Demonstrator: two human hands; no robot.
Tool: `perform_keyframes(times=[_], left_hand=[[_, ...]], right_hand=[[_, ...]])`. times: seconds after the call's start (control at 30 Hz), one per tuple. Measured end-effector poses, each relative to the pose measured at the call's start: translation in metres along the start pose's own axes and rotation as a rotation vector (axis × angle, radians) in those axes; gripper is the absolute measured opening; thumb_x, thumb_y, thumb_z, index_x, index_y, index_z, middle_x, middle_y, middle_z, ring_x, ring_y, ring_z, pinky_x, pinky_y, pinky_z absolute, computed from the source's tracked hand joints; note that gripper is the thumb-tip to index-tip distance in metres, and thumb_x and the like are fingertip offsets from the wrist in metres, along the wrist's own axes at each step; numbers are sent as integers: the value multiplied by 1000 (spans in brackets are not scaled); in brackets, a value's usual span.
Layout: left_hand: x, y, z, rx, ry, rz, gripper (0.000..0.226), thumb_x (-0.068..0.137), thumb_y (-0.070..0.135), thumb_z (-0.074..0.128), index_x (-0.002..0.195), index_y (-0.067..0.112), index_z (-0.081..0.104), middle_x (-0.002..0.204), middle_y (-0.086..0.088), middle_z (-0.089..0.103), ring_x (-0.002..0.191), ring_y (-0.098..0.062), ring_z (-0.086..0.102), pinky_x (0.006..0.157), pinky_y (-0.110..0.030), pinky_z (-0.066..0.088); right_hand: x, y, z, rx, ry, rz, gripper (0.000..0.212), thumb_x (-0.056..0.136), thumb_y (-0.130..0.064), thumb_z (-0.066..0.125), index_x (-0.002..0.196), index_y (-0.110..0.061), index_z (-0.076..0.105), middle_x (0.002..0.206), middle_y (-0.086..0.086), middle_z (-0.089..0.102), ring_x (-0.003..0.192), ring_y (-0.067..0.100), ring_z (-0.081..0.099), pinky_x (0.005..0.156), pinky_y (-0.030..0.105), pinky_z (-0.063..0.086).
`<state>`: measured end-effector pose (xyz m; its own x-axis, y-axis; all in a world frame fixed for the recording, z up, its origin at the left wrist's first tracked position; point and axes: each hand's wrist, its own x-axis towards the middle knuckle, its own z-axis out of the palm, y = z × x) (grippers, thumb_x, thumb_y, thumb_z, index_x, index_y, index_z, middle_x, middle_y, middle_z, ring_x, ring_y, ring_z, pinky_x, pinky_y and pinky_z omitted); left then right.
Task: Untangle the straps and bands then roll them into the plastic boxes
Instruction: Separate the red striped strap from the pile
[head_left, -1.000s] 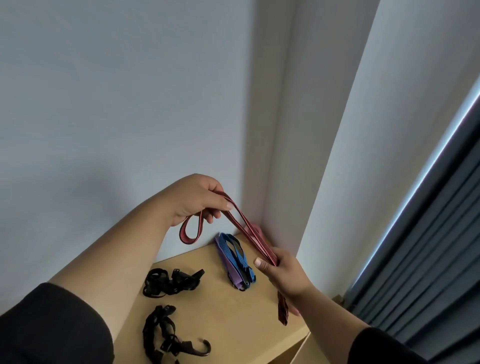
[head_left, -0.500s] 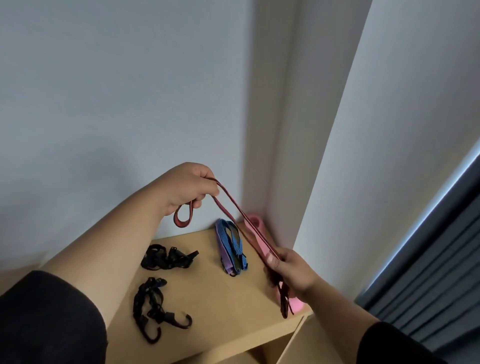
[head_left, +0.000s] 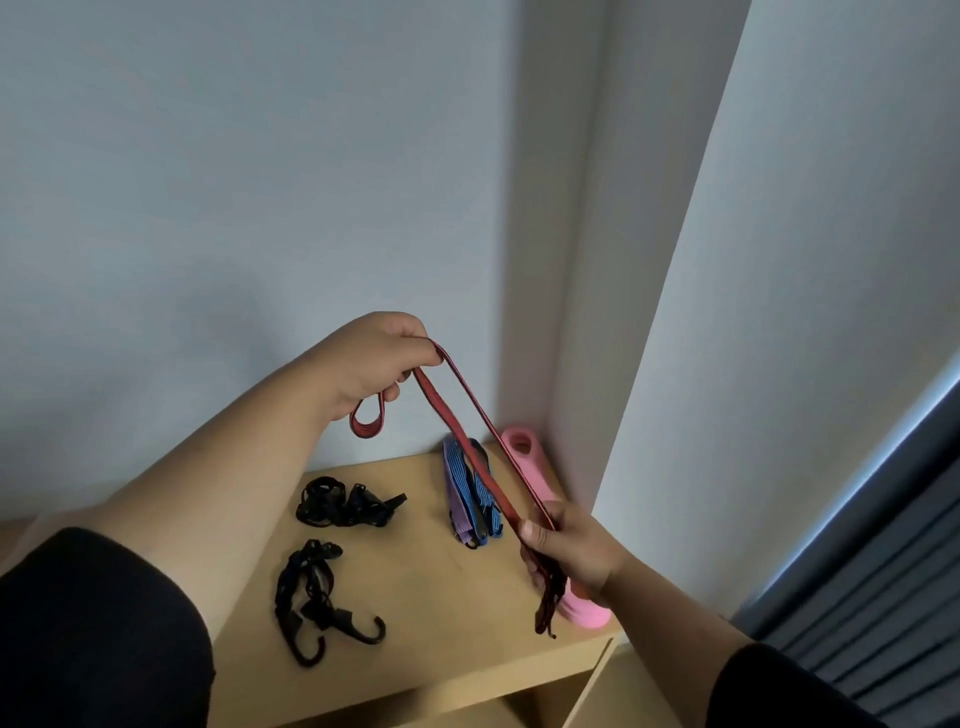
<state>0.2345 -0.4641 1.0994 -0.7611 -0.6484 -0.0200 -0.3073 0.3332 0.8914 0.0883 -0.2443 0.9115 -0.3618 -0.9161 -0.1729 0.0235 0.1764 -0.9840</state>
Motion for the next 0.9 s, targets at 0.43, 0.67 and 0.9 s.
perform_keyframes(times=[0.43,0.67,0.9], left_hand=[[-7,-30,-23,-8,103,-94,8,87,8,55,79,7,54,61,-10,49,47,-17,45,50,-31,38],[-34,-136,-12,190,-270,-238,26,87,4,58,107,20,65,97,-2,73,81,-16,65,77,-31,53],[-46,-147,61,60,-467,-49,66,74,26,82,129,38,48,128,24,58,126,4,51,102,-19,43]], right_hand=[[6,-2,-17,-5,137,-55,55,63,-45,83,89,-8,52,59,2,42,48,15,35,47,26,32],[8,-61,-34,-9,96,-105,27,76,-38,77,70,-18,59,54,3,34,49,16,27,45,25,26],[24,-114,6,-403,7,-189,34,78,-41,75,82,-10,62,68,-2,58,62,13,53,60,27,43]])
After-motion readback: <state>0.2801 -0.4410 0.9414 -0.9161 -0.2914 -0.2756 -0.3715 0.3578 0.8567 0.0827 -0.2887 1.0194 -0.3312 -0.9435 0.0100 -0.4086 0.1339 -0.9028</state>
